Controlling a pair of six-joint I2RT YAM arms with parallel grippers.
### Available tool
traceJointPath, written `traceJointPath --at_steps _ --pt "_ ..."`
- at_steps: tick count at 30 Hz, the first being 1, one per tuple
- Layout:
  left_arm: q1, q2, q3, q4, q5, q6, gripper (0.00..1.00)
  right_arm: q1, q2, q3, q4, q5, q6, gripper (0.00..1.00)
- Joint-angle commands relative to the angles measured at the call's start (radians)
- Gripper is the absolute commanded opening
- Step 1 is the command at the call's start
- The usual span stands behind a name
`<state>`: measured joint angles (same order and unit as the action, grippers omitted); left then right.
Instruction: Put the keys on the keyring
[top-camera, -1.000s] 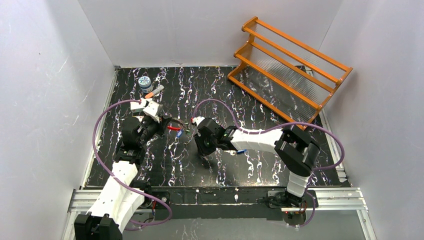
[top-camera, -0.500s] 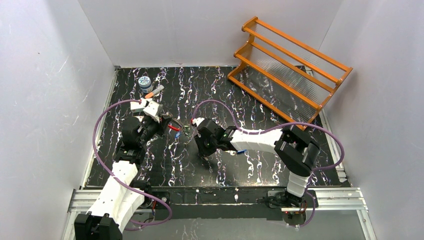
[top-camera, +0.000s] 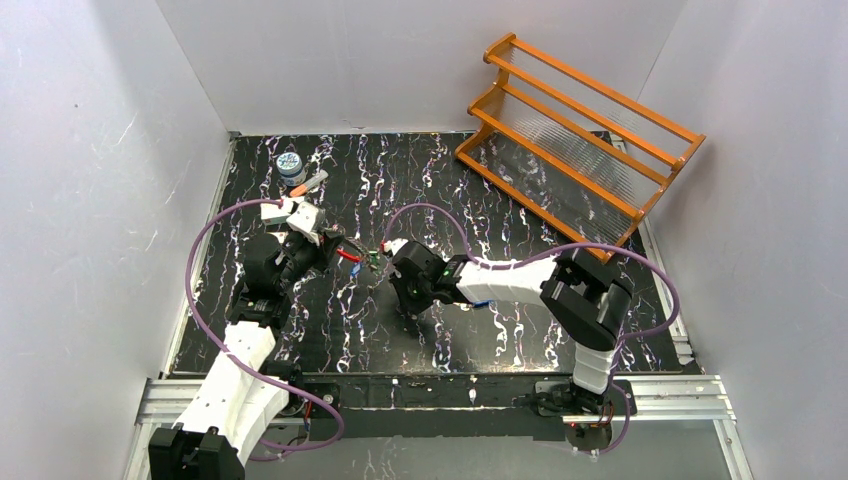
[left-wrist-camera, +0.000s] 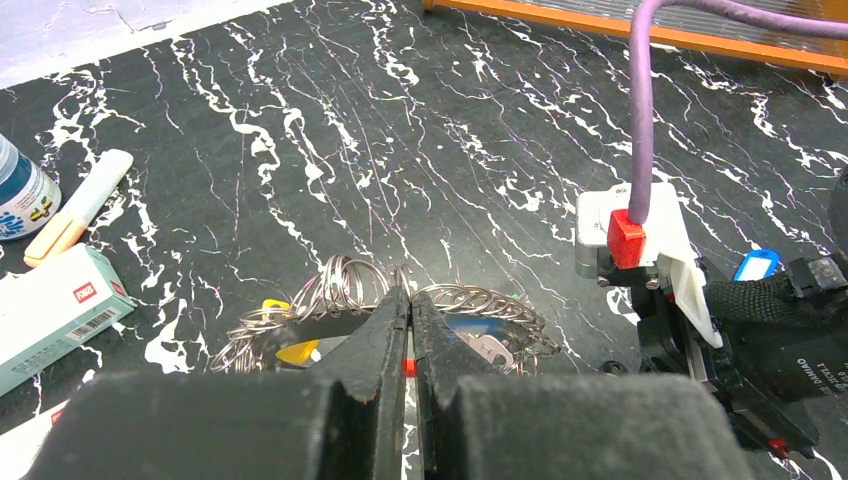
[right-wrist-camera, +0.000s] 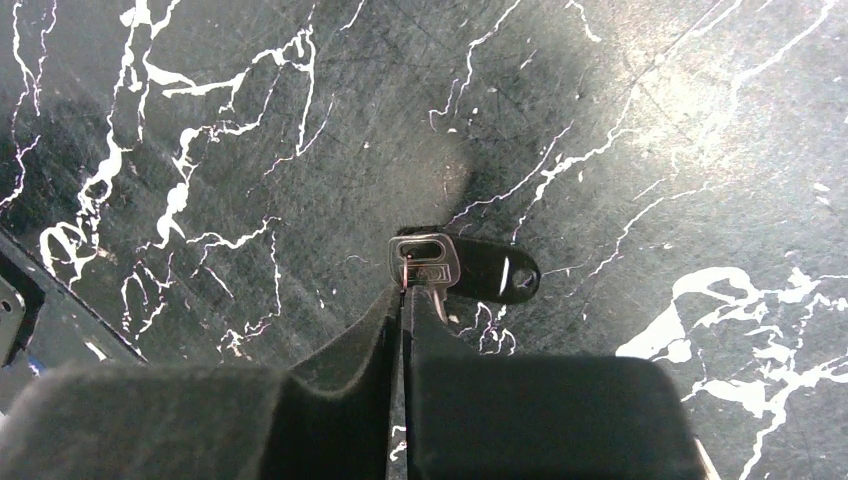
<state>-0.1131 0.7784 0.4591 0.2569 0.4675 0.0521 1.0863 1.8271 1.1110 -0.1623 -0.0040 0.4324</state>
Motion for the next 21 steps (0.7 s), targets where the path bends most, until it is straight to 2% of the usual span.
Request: traceJointPath --at_steps 1,3,15,18,21 --pt "0.004 -0.011 0.009 0.022 0.025 0.009 0.00 0.006 -0.030 0.023 0.008 0.064 0.005 0.07" --pt "0.004 -0.012 0.008 0.022 0.025 0.009 0.00 0.006 -0.044 0.016 0.010 0.074 0.003 0.01" --pt "0.004 -0.013 0.006 0.025 0.048 0.010 0.00 -0.007 -0.137 -0.038 0.045 0.166 -0.087 0.01" --pt "0.004 0.005 0.006 0.034 0.077 0.003 0.00 -0.058 -0.171 -0.071 0.062 0.134 -0.100 0.01" --pt "0.004 0.026 0.009 0.047 0.111 -0.002 0.00 -0.161 -0.208 -0.111 0.091 0.031 -0.108 0.01"
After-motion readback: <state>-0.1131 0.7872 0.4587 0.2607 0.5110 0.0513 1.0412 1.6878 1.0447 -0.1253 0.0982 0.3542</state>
